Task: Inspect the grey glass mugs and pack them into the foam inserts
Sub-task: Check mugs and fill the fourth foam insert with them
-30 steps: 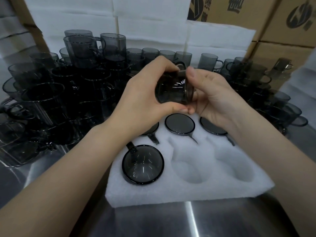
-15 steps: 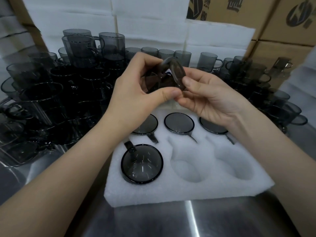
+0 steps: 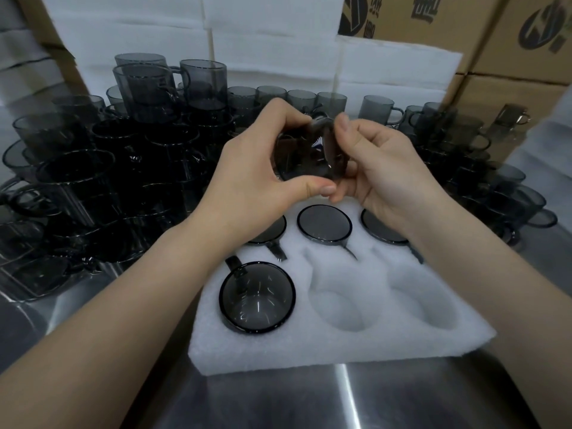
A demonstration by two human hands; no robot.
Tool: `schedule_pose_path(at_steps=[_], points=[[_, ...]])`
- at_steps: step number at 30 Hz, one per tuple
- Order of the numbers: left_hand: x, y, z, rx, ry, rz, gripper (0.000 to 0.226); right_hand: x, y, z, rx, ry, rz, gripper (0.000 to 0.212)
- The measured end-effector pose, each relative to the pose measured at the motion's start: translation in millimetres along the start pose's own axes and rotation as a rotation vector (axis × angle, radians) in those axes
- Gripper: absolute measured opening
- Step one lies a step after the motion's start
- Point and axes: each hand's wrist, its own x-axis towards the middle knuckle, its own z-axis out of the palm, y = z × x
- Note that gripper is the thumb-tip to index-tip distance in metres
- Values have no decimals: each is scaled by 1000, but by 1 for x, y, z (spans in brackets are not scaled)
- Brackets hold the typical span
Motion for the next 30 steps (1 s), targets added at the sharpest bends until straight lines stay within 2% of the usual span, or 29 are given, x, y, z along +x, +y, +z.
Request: schedule_pose_path(at_steps=[1, 5, 8, 12, 15, 19, 21, 25, 27, 30], points=[[0, 0, 0, -3, 2, 2, 56, 0, 0, 0, 9, 6, 7, 52], [-1, 0, 0, -16, 17, 39, 59, 1, -2, -3, 101, -19, 62, 30], [0, -1, 0, 8, 61, 71, 61, -1, -4, 0, 117, -16, 92, 29], [-2, -1, 0, 60, 157, 75, 61, -4, -5, 4, -238, 74, -96, 25], [-3, 0, 0, 178, 182, 75, 69, -10, -12, 5, -445, 88, -268, 35], [-4, 1, 1, 343, 108, 133, 90, -17, -16, 12, -648, -121, -282, 61], [-4, -1, 0, 330, 39, 154, 100, -17, -19, 13, -830, -159, -286, 73], [-3, -6, 1, 186, -62, 237, 113, -16, -28, 7, -926, -147, -235, 71], [-3, -5, -1, 78, -70, 192, 102, -15, -33, 4, -928, -87, -178, 61], [-4, -5, -4, -121, 33, 47, 52, -17, -48, -5, -754, -53, -85, 31]])
